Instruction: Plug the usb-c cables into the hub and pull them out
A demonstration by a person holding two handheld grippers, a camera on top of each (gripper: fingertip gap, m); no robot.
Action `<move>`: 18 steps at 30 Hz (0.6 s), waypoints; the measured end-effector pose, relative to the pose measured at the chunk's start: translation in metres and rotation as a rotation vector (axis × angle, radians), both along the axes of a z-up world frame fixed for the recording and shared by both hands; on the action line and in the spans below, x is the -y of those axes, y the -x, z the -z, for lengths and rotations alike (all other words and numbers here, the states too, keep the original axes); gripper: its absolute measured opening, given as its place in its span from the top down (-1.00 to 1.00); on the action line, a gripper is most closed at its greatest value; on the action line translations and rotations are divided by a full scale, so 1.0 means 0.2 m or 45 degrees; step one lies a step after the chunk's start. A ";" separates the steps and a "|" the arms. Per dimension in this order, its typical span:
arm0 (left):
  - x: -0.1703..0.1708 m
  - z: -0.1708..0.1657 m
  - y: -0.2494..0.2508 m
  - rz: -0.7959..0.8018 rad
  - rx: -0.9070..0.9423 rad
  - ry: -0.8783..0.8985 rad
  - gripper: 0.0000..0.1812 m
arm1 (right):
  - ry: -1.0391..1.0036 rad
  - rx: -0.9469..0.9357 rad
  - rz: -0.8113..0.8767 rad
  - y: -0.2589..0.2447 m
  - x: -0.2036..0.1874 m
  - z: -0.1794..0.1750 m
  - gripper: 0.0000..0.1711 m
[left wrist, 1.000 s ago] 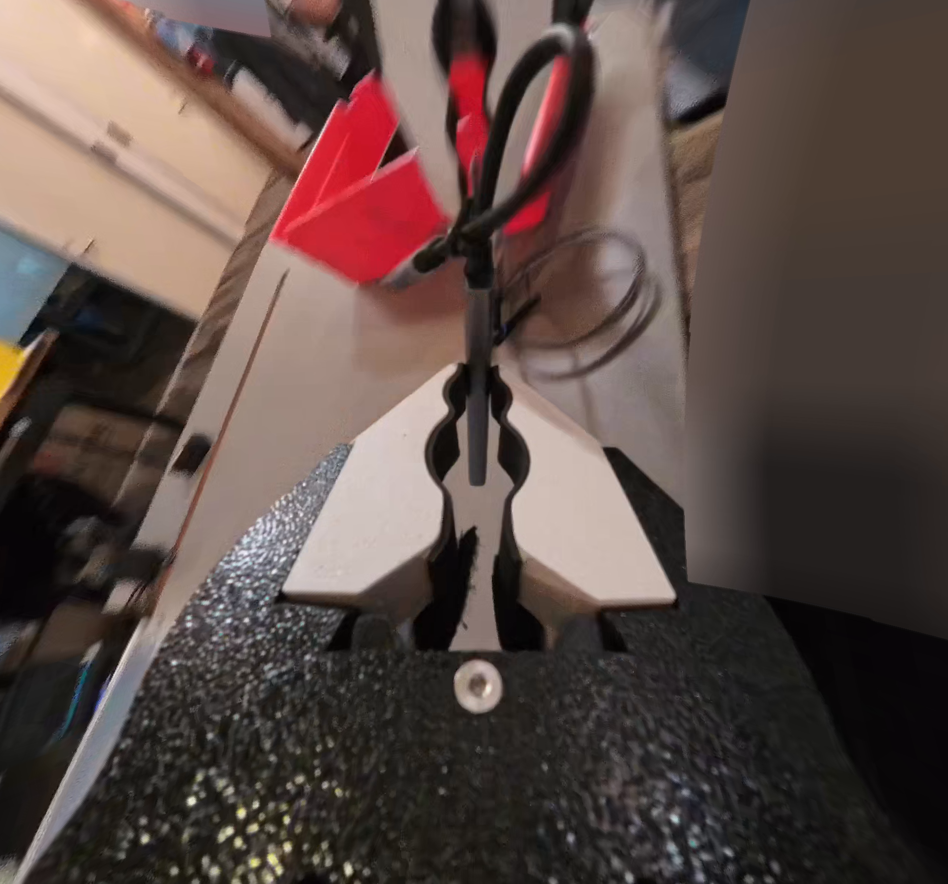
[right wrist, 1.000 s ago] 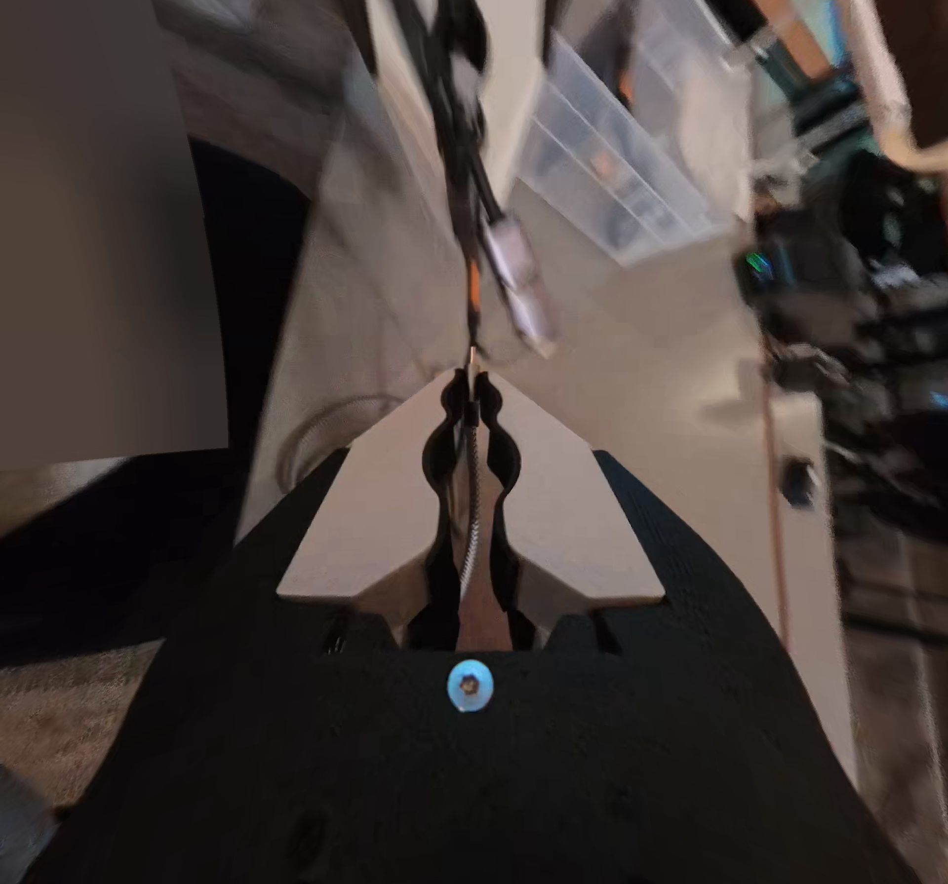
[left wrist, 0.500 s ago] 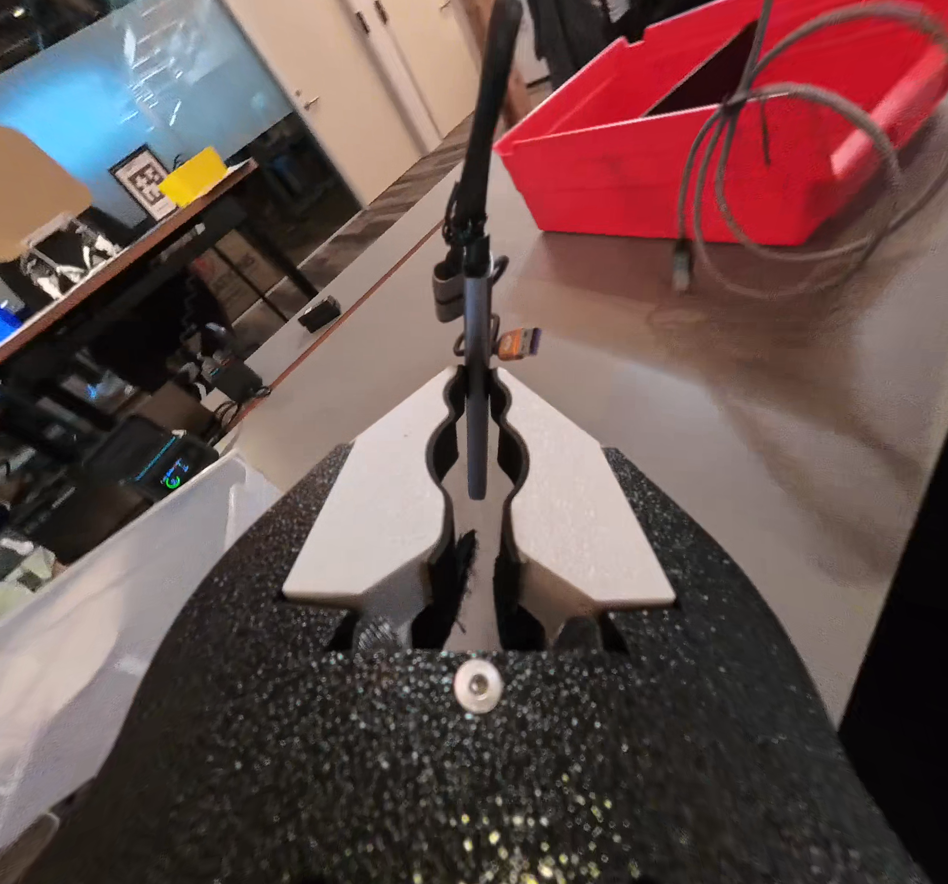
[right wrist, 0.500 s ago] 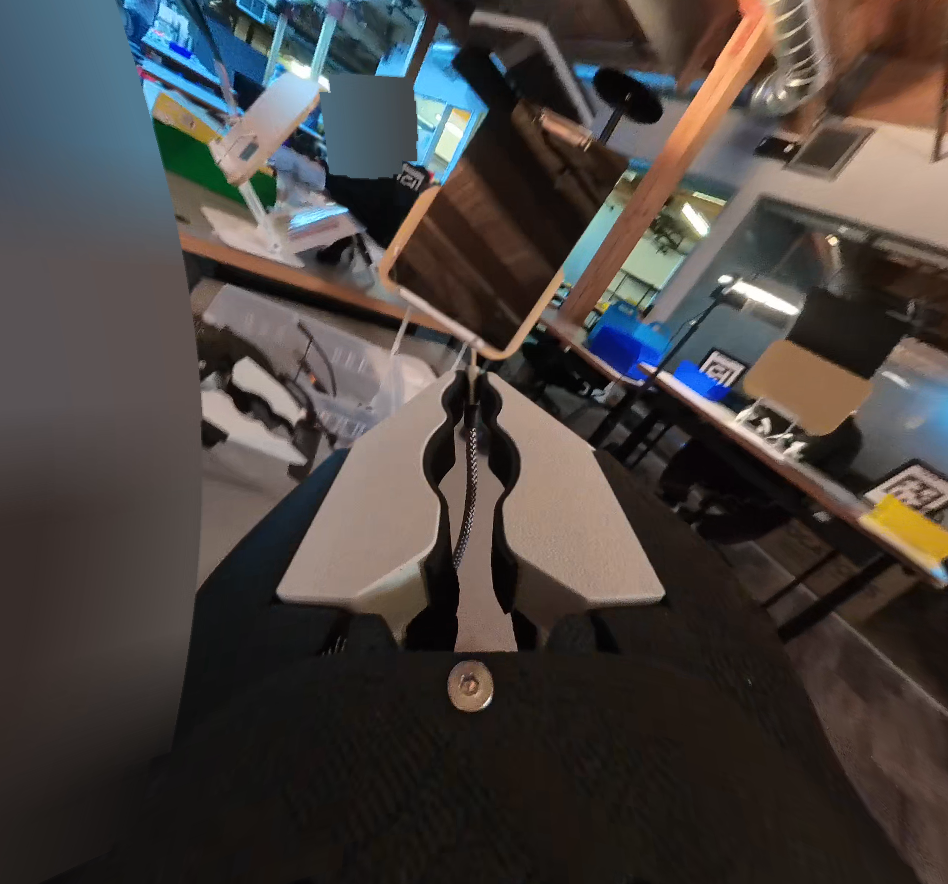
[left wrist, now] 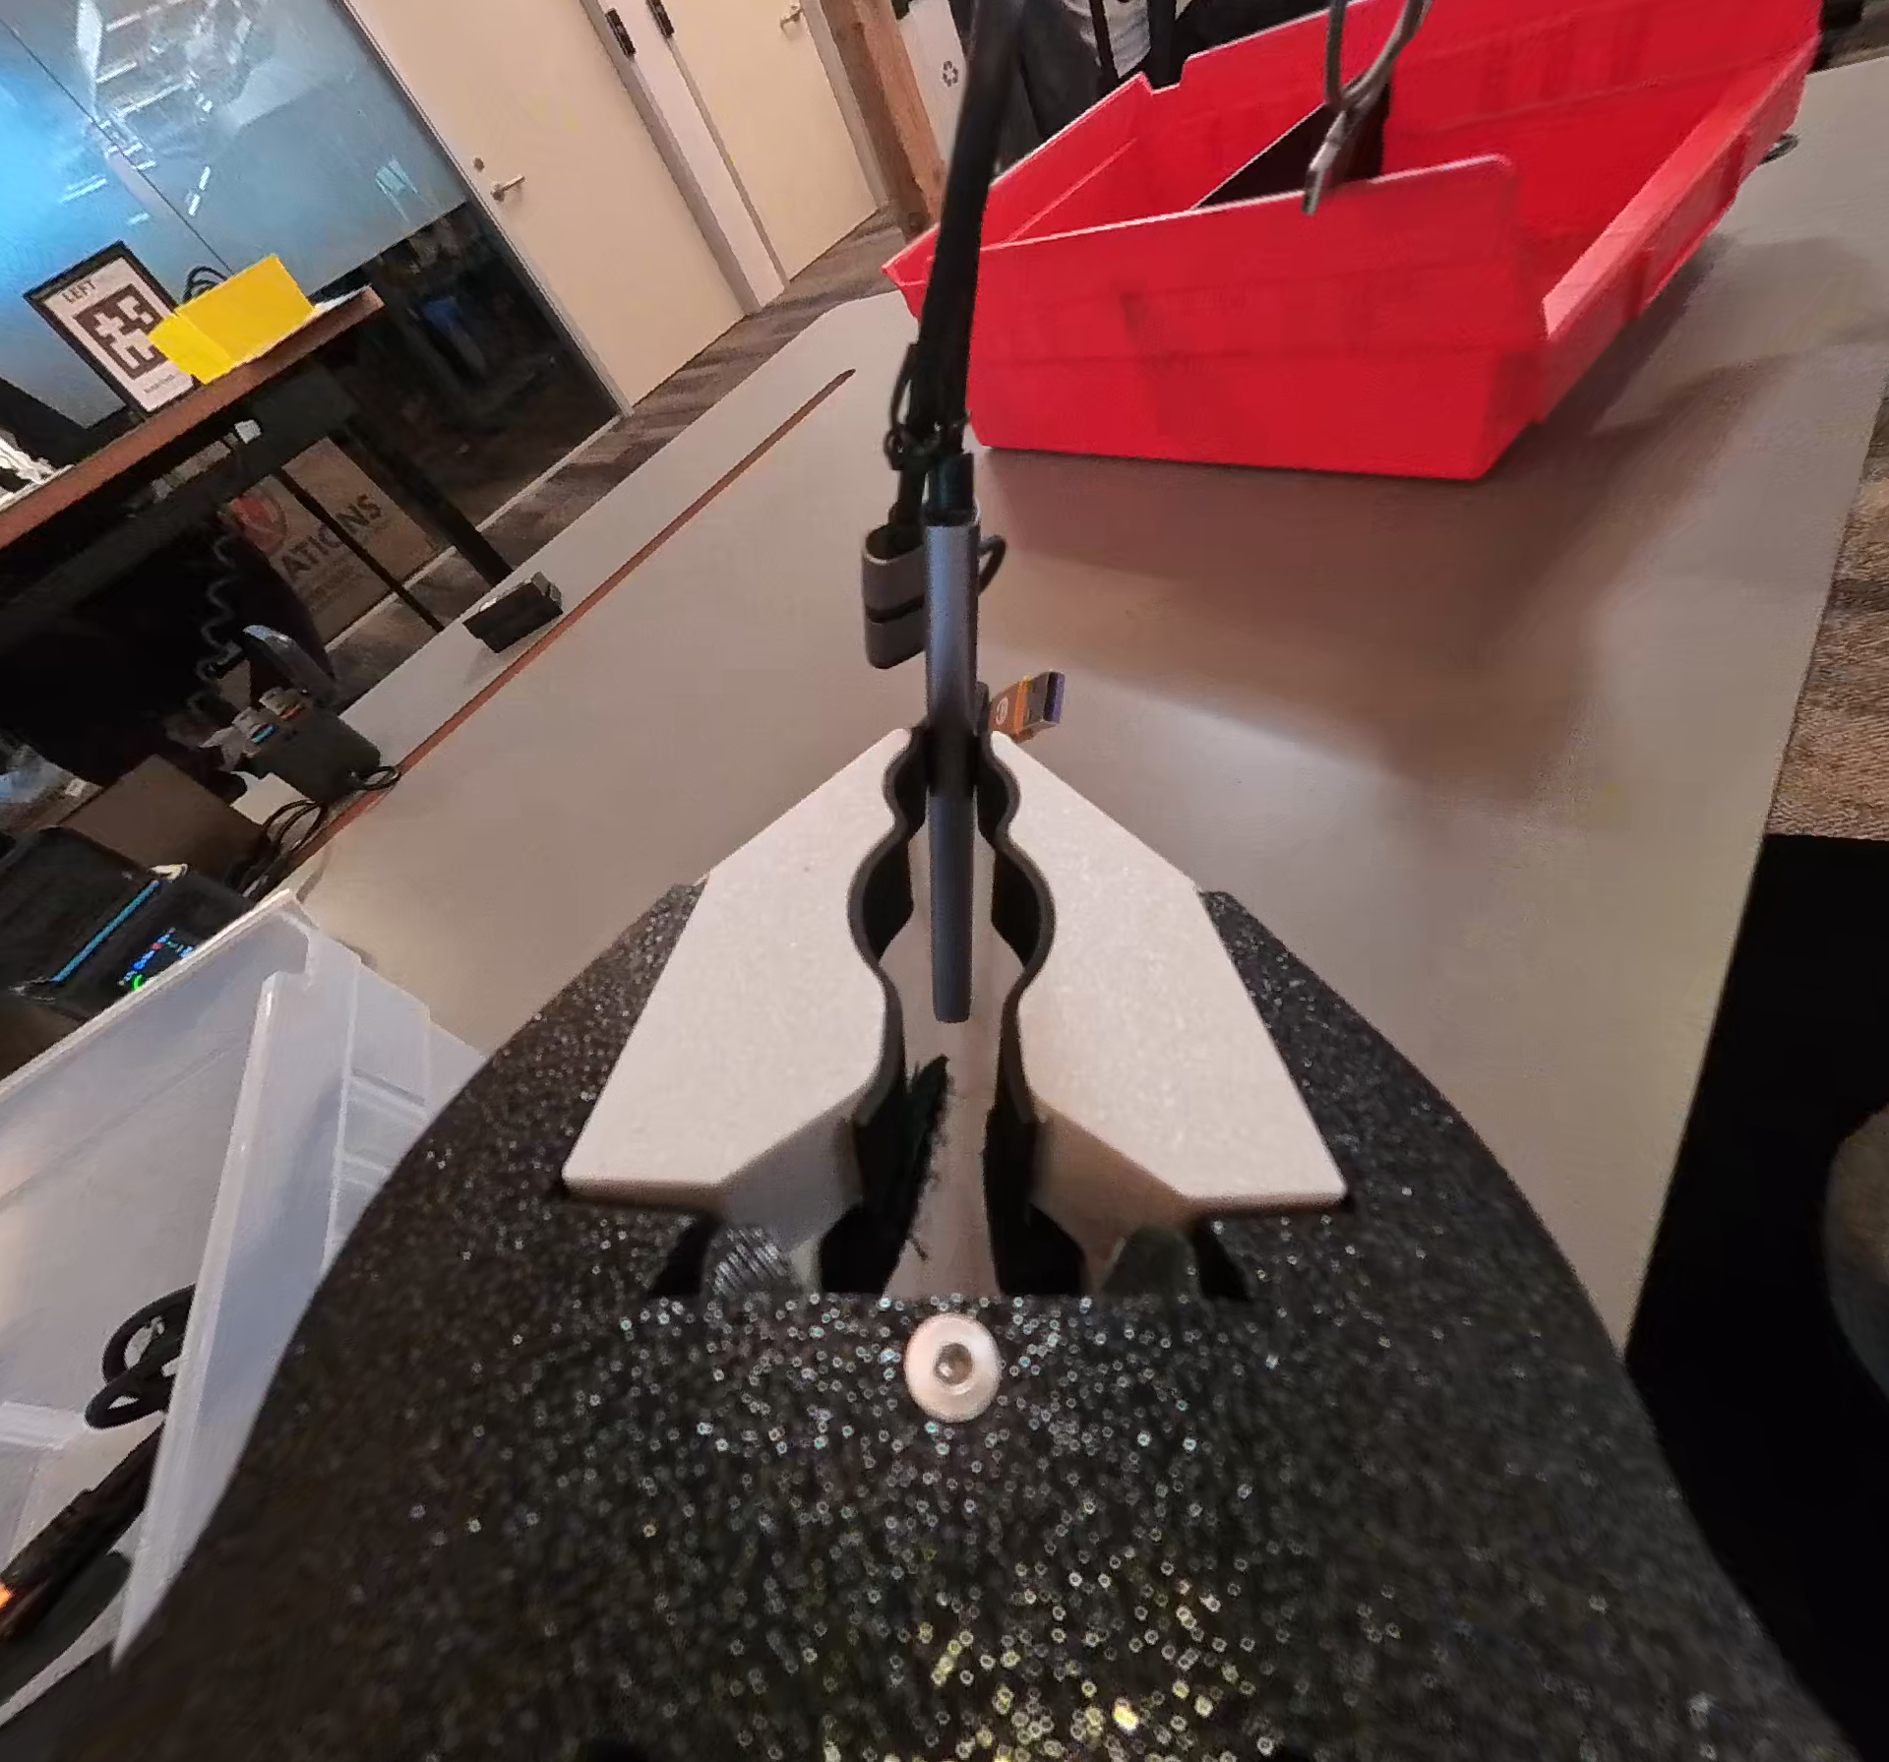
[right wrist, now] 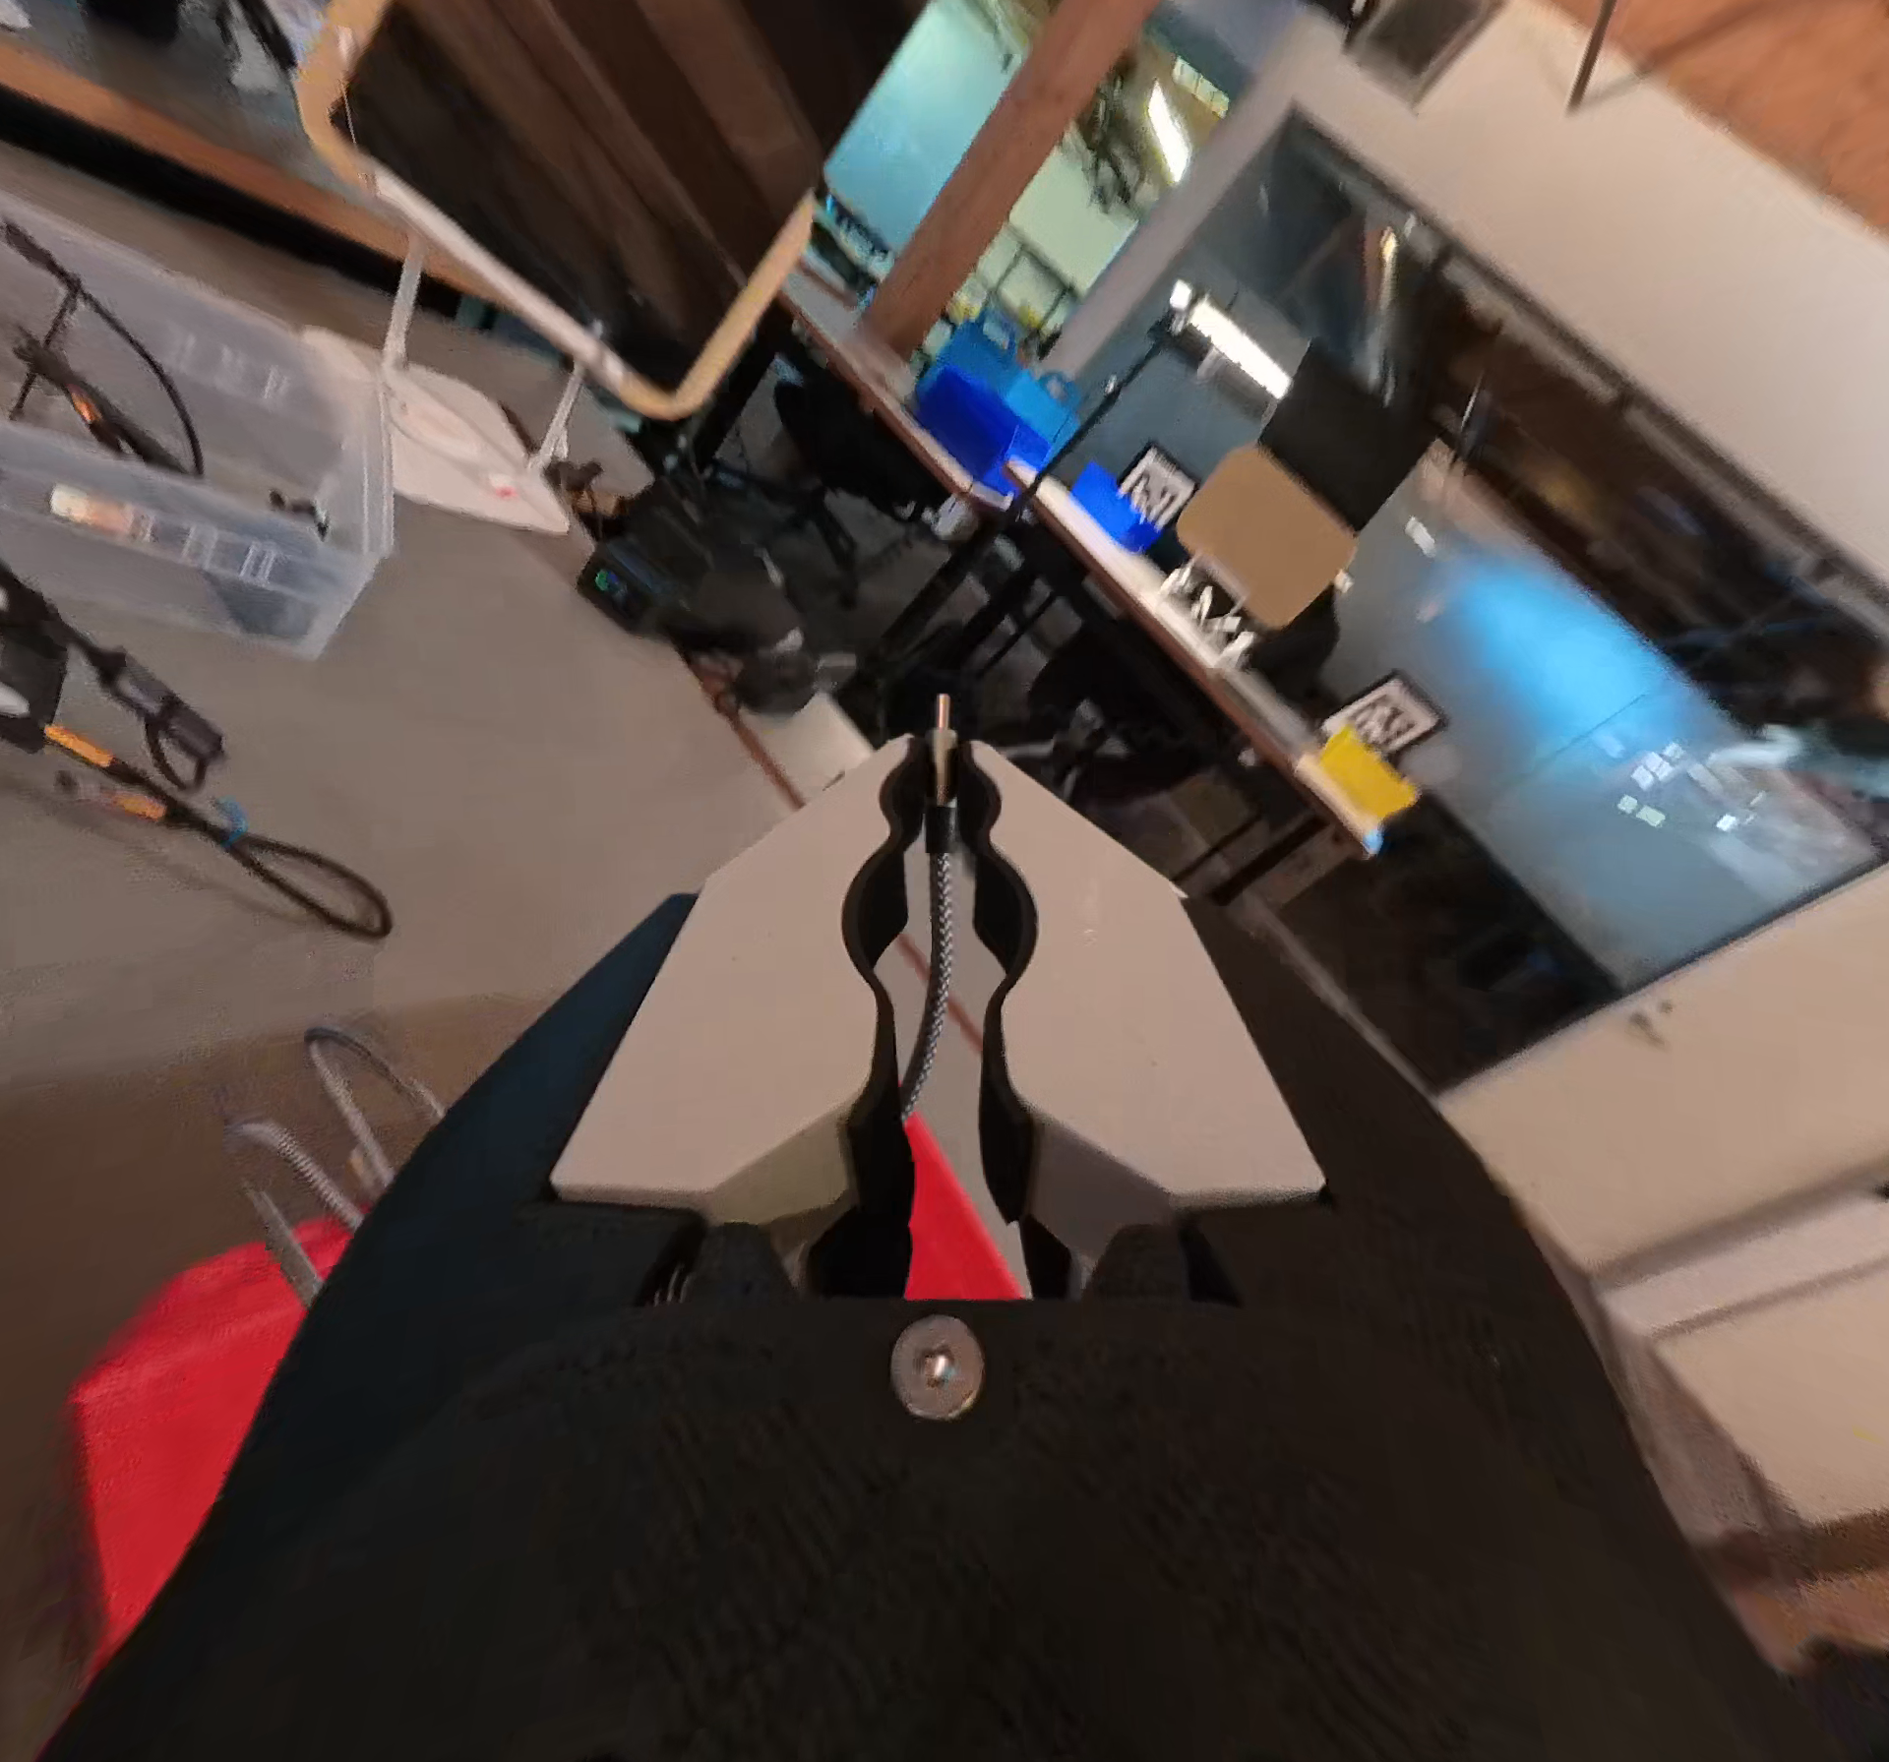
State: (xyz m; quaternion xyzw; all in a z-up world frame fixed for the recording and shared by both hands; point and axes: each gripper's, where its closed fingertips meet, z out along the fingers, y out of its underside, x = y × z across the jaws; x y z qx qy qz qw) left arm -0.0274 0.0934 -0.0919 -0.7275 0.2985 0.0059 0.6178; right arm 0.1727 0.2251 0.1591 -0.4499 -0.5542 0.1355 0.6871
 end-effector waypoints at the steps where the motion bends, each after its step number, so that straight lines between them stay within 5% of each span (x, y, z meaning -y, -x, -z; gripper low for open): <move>1: 0.00 0.01 0.00 0.003 0.005 0.005 0.92 | 0.049 0.034 0.021 -0.01 -0.04 0.09 0.96; 9: -0.02 0.05 -0.02 0.064 0.100 0.044 0.92 | 0.573 0.863 0.202 -0.17 -0.16 1.14 0.95; 11: -0.01 0.06 -0.04 0.098 0.120 0.051 0.92 | 0.666 1.047 0.270 -0.23 -0.17 1.32 0.68; 15: 0.00 0.07 -0.09 0.165 0.167 0.050 0.92 | 0.690 1.037 0.379 -0.23 -0.21 1.33 0.19; 18: 0.01 0.06 -0.09 0.205 0.228 0.044 0.92 | 0.527 0.772 0.350 -0.08 -0.17 1.10 0.19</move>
